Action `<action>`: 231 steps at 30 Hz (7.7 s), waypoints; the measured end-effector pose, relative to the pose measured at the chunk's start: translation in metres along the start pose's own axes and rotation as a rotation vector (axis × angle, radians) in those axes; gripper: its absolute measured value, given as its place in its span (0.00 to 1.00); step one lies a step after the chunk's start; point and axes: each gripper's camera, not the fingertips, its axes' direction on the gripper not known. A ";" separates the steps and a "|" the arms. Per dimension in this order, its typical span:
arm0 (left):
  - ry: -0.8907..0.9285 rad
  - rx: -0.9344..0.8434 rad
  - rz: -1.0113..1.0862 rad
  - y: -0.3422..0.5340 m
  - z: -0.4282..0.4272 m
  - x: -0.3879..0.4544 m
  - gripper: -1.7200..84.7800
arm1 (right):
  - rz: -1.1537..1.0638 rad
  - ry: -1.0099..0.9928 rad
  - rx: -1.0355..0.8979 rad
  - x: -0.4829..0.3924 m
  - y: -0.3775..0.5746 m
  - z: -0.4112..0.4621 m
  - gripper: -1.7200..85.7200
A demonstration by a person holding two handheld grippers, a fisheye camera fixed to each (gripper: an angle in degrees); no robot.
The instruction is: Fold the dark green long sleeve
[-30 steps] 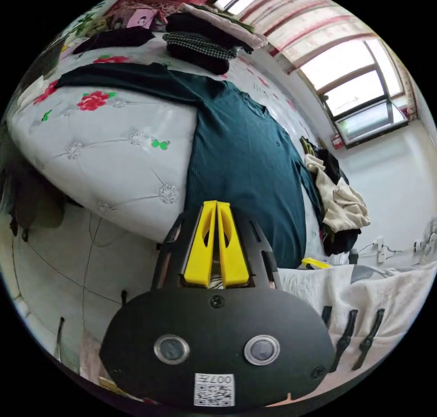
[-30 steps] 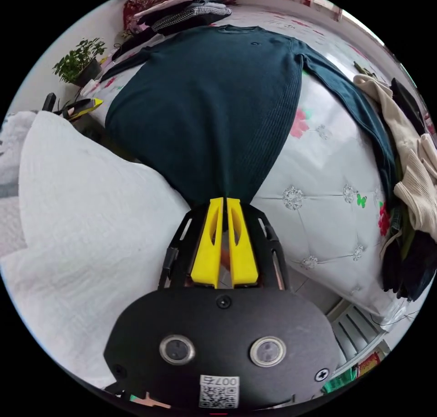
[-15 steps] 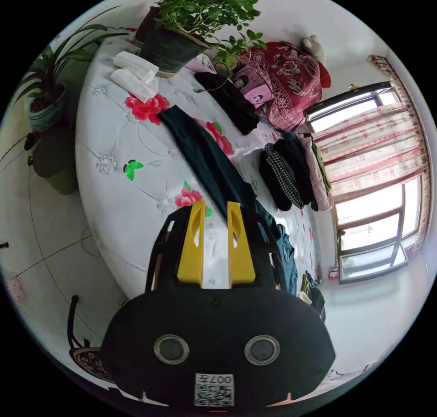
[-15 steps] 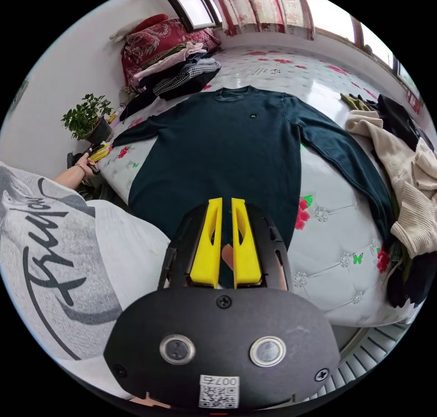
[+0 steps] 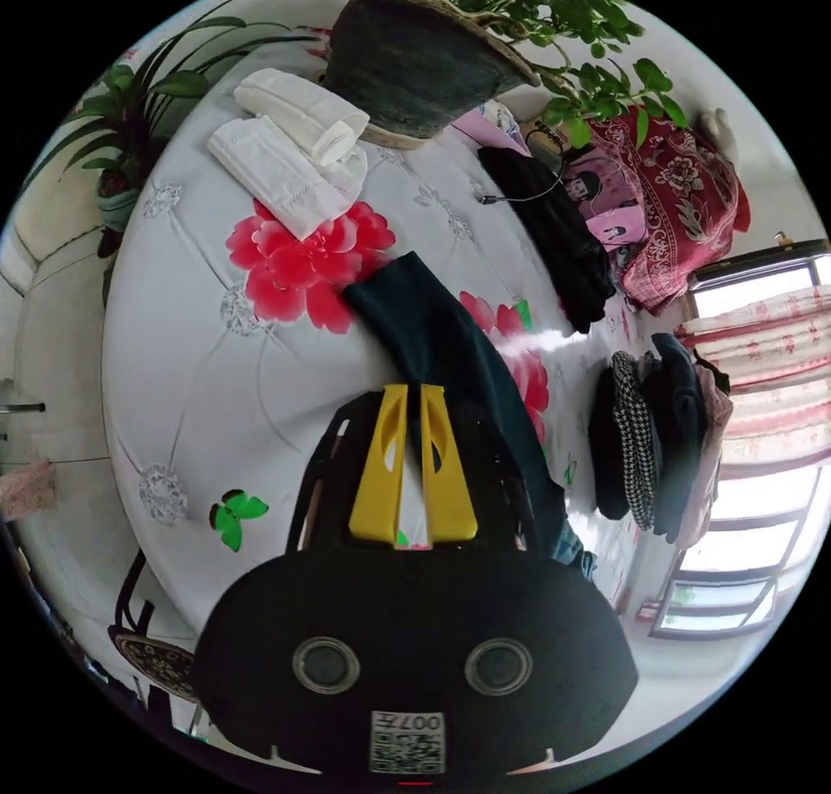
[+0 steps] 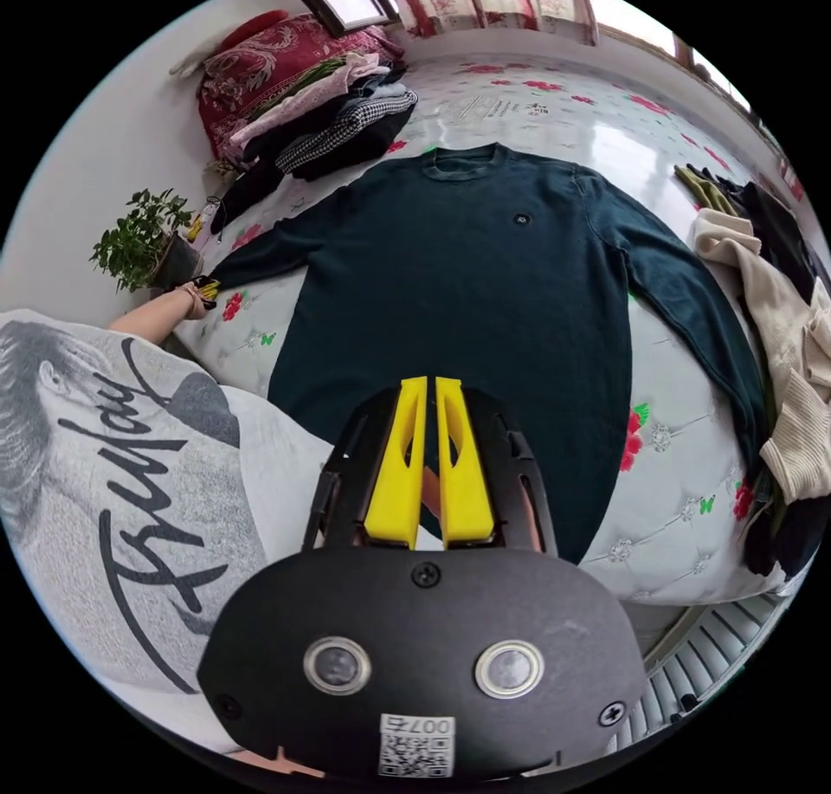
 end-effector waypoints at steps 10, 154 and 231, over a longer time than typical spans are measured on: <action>0.625 -0.023 0.728 0.090 -0.056 0.214 0.01 | 0.014 -0.019 0.010 0.024 -0.007 -0.012 0.02; 0.662 -0.907 0.401 0.379 0.026 0.052 0.01 | 0.401 -0.571 -0.136 0.229 0.127 0.011 0.02; 0.688 -0.792 0.520 0.390 0.159 0.123 0.20 | 0.182 -0.581 0.001 0.187 -0.085 0.126 0.15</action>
